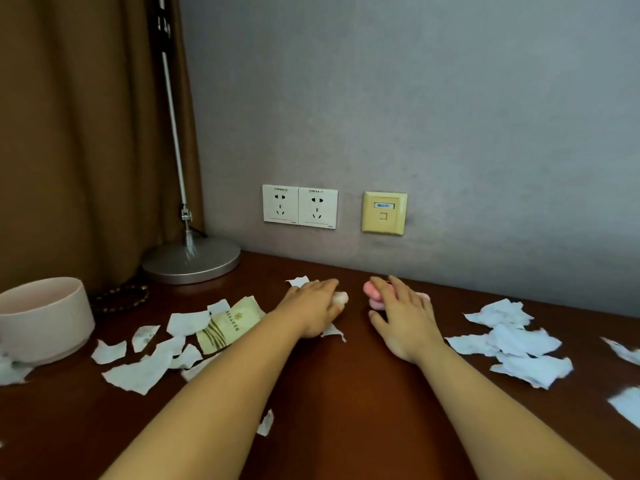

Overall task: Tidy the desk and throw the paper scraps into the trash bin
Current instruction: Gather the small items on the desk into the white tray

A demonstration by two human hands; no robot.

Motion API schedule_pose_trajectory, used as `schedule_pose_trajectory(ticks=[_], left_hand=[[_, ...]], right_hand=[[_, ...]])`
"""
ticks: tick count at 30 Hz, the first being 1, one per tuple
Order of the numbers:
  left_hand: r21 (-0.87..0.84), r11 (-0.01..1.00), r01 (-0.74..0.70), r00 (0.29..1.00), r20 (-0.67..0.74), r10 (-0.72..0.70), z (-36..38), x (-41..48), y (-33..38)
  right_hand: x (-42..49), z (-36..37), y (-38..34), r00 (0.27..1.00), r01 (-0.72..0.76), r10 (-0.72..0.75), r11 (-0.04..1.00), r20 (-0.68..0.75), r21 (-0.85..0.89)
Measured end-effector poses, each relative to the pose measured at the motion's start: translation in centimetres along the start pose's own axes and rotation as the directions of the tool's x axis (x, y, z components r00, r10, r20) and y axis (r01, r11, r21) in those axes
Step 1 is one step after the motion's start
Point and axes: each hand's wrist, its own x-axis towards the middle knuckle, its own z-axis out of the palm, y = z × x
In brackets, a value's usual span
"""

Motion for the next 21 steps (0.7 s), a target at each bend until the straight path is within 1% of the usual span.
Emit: schedule_pose_trajectory(ticks=[3,10,15,18,21], left_hand=[[0.009,1.000,0.012,0.999,0.047,-0.013,0.3,0.7,0.4],[-0.078,0.997,0.009,0.997,0.083,-0.003,0.5,1.2,0.3],[-0.179,0.984,-0.019,0.998,0.053,0.029,1.0,2.1,0.3],[-0.193,0.981,-0.024,1.000,0.015,0.027,1.2,2.5,0.3],[-0.203,0.979,-0.015,1.000,0.006,0.017,1.0,2.6,0.7]], right_hand=[[0.0,0.1,0.0,1.000,0.001,-0.001,1.000,-0.003,0.008],[0.1,0.1,0.0,1.000,0.005,-0.005,1.000,-0.027,0.012],[0.1,0.2,0.1,0.999,0.002,-0.001,1.000,-0.044,0.017],[0.4,0.3,0.0,0.998,0.008,-0.007,1.000,-0.063,0.015],[0.7,0.4,0.2,0.996,0.008,-0.008,1.000,-0.091,-0.002]])
